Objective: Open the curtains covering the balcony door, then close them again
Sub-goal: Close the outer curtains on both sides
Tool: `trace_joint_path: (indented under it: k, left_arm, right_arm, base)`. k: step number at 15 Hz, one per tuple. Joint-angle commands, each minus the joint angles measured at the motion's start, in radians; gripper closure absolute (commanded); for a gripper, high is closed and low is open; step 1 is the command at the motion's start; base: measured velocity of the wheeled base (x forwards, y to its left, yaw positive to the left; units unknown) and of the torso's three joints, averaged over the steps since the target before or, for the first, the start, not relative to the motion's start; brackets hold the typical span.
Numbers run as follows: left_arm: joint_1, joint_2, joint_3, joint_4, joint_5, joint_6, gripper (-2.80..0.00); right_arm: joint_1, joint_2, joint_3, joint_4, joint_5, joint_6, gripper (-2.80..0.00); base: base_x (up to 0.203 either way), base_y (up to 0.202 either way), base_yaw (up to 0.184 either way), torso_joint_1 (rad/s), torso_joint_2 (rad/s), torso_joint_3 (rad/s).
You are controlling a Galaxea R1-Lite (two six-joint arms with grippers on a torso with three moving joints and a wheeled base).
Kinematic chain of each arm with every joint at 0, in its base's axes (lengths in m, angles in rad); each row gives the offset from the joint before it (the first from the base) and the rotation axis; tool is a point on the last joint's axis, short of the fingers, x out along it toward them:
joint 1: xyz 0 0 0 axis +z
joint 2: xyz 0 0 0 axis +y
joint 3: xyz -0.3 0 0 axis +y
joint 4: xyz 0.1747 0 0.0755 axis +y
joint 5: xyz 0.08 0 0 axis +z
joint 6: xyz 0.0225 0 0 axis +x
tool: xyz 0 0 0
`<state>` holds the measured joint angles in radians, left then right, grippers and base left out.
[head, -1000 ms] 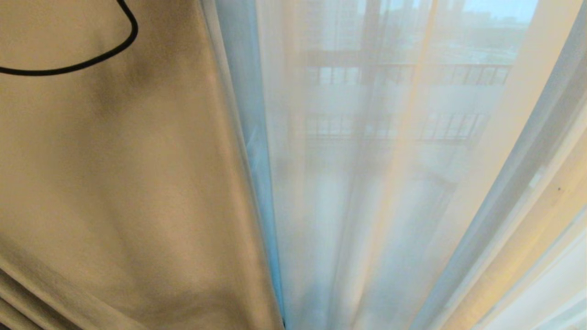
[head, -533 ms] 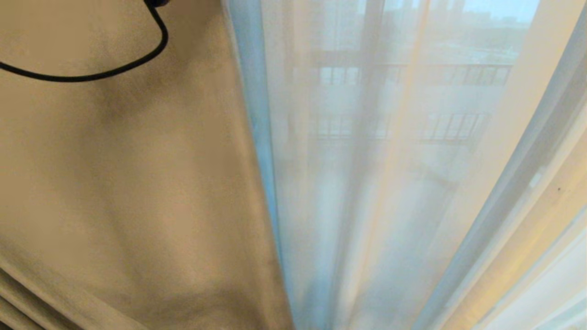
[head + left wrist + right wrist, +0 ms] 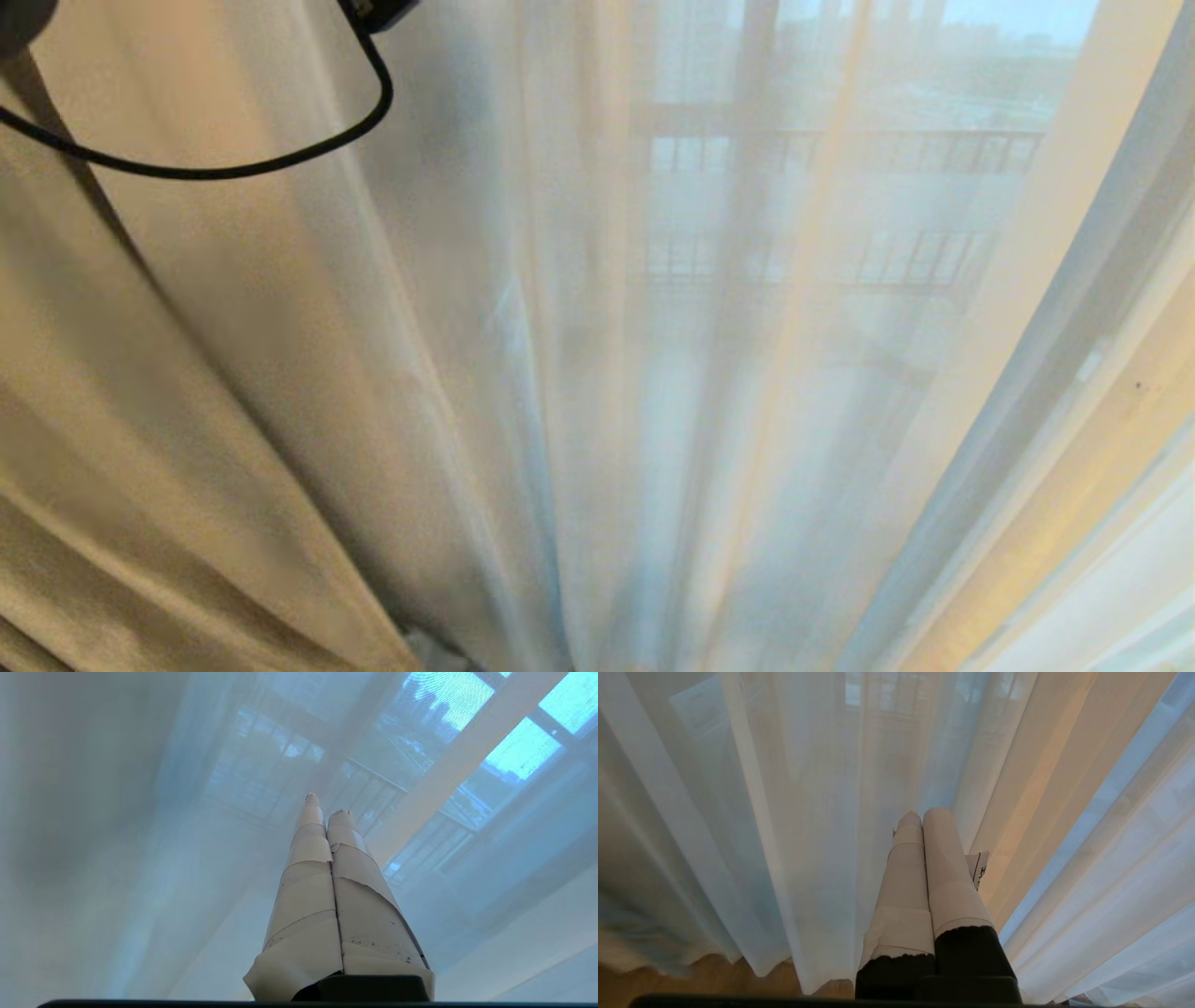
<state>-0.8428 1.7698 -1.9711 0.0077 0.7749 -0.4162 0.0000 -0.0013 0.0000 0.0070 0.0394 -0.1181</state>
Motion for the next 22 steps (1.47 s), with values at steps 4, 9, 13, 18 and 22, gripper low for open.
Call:
trace_joint_path:
  k: [4,9,13,18,22]
  left_arm:
    - [-0.001,-0.006,0.005,0.003,0.021,-0.001,0.0]
    - [0.007,-0.063,0.063,0.006,0.029,0.003,0.0]
    - [0.074,-0.148,0.164,0.006,0.027,0.023,0.0]
    - [0.208,-0.323,0.446,0.02,0.014,0.083,0.0]
    - [0.431,-0.489,0.699,0.089,-0.044,0.094,0.0]
  right_arm:
    - [0.0,0.001,0.0,0.0,0.001,-0.002,0.0]
    - [0.0,0.001,0.0,-0.001,0.001,-0.002,0.0]
    - [0.0,0.001,0.0,0.0,0.001,-0.002,0.0]
    - [0.0,0.001,0.0,-0.001,0.001,-0.002,0.0]
    - [0.0,0.001,0.0,0.001,0.001,-0.002,0.0]
  base:
    - [0.0,0.0,0.0,0.0,0.0,0.0]
    - [0.0,0.0,0.0,0.0,0.0,0.0]
    - [0.0,0.0,0.0,0.0,0.0,0.0]
    - [0.0,0.0,0.0,0.0,0.0,0.0]
    - [0.0,0.0,0.0,0.0,0.0,0.0]
